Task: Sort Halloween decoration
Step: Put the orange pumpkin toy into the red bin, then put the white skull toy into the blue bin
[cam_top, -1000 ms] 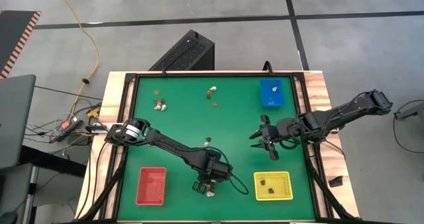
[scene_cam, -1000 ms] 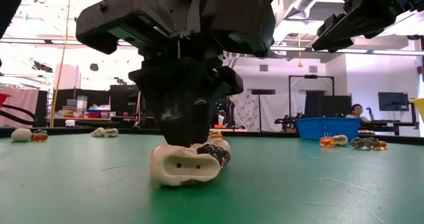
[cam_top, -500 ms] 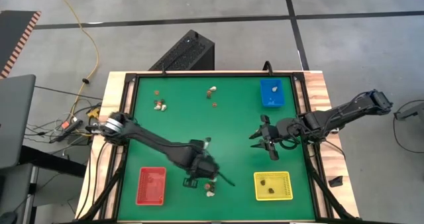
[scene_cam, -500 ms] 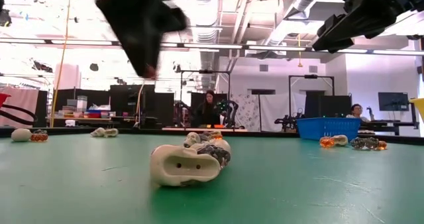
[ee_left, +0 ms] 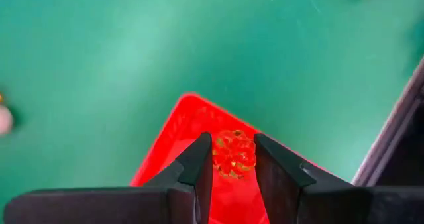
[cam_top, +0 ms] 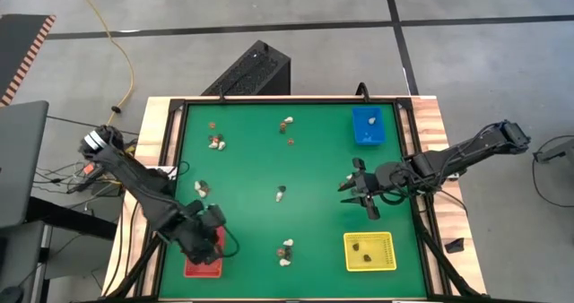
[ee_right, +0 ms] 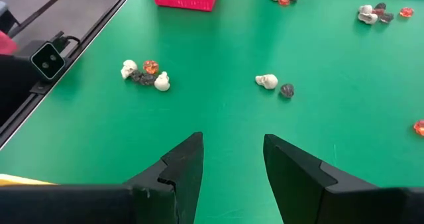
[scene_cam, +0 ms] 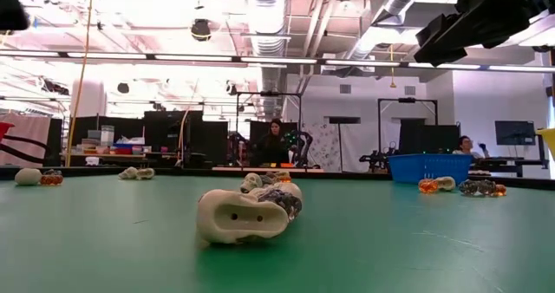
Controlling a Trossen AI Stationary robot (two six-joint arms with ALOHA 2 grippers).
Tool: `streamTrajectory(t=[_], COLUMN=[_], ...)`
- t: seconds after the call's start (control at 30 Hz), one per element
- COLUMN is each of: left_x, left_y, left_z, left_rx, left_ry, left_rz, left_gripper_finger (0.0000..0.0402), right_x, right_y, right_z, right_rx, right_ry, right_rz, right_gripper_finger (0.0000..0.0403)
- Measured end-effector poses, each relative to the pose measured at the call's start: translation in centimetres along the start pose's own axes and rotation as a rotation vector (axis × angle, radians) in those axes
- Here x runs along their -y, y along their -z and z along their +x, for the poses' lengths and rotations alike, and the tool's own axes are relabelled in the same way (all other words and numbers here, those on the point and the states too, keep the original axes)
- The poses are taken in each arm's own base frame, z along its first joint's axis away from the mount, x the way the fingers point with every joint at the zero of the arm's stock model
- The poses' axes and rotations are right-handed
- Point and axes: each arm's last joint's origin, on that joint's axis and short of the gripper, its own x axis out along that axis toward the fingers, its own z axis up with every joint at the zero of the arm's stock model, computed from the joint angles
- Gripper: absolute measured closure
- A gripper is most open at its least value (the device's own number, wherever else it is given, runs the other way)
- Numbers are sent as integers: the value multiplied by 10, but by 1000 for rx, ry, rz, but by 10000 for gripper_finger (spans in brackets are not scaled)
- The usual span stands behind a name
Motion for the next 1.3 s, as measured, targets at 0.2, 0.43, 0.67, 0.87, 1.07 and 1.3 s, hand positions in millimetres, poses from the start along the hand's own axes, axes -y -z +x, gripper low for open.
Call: streamTrajectory(t=[0.2,0.43,0.67,0.87,1.07,1.3], left_x=[-13,-19,-19,-14,-30,-63], left_y=[21,25,26,15,-22,-96], left_z=[5,16,16,10,7,33], left_rx=[-37,-105,-110,33,380,309], left_ry=[-24,-25,-22,71,-80,-199], left_rz=[-133,-188,-177,-54,13,72], left_gripper_finger=[314,281,239,228,231,250], right_x=[1,1,1,1,4,13], right_y=[0,0,-1,-5,-5,-7], right_z=[0,0,0,0,0,1], right_rx=[0,1,5,47,54,68], right_ry=[7,8,10,11,23,64], right_rz=[3,3,4,8,15,90], right_gripper_finger=[214,214,214,214,214,214])
